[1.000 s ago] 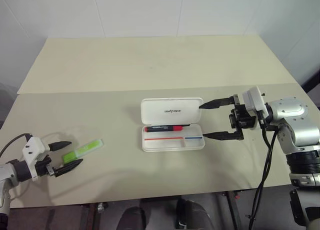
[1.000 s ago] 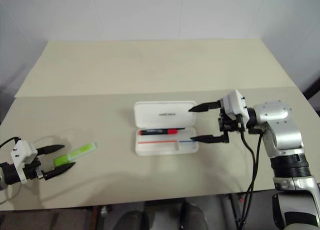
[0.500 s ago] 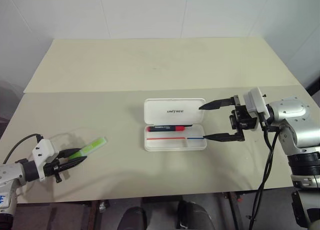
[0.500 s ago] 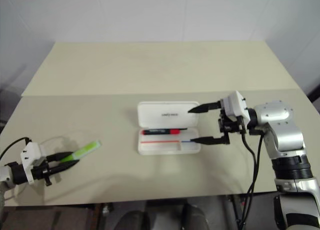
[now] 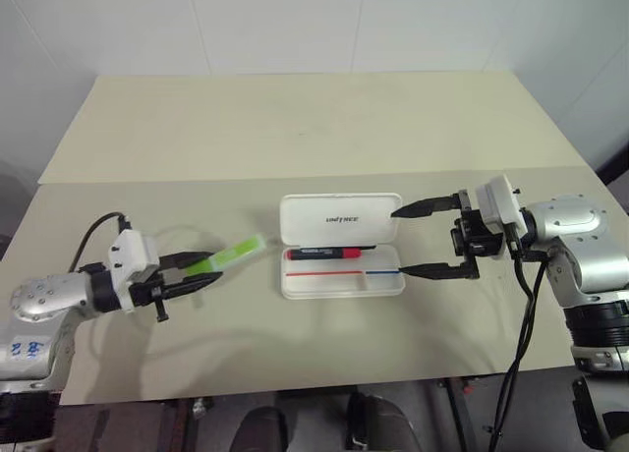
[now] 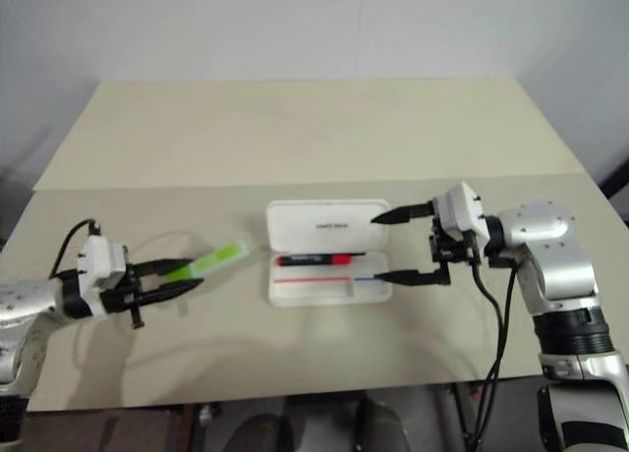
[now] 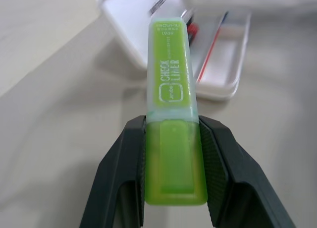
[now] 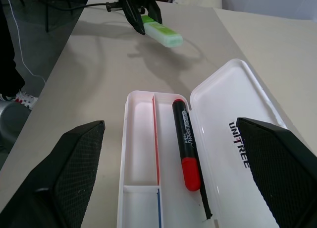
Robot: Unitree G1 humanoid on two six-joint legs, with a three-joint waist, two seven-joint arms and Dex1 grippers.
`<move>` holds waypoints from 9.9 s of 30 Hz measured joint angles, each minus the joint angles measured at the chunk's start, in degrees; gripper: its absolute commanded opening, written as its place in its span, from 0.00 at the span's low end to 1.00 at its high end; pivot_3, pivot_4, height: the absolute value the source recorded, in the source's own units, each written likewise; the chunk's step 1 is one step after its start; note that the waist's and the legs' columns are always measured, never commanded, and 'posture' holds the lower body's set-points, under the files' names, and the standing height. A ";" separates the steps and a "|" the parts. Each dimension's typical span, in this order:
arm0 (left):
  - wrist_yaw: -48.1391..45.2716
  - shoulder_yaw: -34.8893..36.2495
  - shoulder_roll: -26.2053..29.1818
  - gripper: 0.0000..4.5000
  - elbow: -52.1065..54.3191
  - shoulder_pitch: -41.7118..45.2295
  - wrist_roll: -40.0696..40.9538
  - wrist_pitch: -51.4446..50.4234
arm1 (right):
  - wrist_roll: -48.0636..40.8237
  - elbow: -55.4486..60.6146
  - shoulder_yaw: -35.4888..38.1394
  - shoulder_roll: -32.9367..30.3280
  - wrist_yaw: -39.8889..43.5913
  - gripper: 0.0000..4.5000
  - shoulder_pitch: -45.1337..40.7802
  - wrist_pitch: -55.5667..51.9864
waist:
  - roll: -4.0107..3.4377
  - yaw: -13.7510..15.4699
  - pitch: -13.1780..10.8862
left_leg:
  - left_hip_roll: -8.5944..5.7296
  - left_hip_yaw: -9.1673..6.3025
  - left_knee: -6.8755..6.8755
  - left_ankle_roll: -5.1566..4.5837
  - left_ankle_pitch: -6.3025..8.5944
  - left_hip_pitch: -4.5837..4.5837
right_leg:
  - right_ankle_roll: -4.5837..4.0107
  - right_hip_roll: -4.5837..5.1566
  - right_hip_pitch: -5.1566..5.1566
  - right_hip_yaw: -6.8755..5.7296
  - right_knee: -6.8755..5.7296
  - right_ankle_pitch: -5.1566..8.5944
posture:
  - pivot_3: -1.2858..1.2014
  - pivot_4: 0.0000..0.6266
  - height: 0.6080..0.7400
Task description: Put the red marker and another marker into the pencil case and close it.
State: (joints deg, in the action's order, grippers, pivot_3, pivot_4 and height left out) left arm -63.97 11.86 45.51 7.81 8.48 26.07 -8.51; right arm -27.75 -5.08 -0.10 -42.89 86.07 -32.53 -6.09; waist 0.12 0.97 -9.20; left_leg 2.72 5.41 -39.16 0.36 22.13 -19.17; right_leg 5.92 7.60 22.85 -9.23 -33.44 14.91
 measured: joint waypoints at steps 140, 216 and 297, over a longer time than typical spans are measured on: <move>4.52 -6.99 -6.23 1.00 9.74 10.80 5.23 -13.91 | 12.12 -21.19 -9.69 9.95 -0.54 0.49 -1.06 8.75 | 0.06 -1.09 -0.01 | -0.01 -0.08 -0.10 0.08 -0.05 0.04 | 0.04 -0.07 -0.14 0.09 0.10 0.00 | 0.52 0.24 1.00; 1.77 -12.56 -13.96 0.01 -9.52 19.63 -2.84 -4.08 | 5.13 -8.29 4.75 0.90 -7.01 1.00 1.98 6.02 | 0.15 -0.68 0.01 | -0.01 -0.06 -0.14 0.08 -0.05 0.01 | 0.08 -0.04 -0.16 0.01 0.07 -0.02 | 0.52 0.24 1.00; 8.91 1.58 -10.57 0.99 7.02 6.00 4.28 -12.23 | 4.57 -16.50 11.72 -2.78 -11.74 1.00 7.41 10.05 | 0.20 0.18 -0.02 | 0.02 -0.07 -0.27 0.06 -0.05 0.03 | 0.06 -0.05 -0.24 0.09 0.09 -0.02 | 0.52 0.24 1.00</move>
State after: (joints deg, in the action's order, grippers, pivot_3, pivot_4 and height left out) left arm -55.06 13.44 34.94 14.83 14.48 30.35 -20.74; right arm -23.18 -21.58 11.62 -45.66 74.33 -25.11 3.96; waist 0.32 1.16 -9.23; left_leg 2.74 5.34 -39.43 0.41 22.08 -19.14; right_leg 5.98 7.55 22.61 -9.15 -33.34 14.89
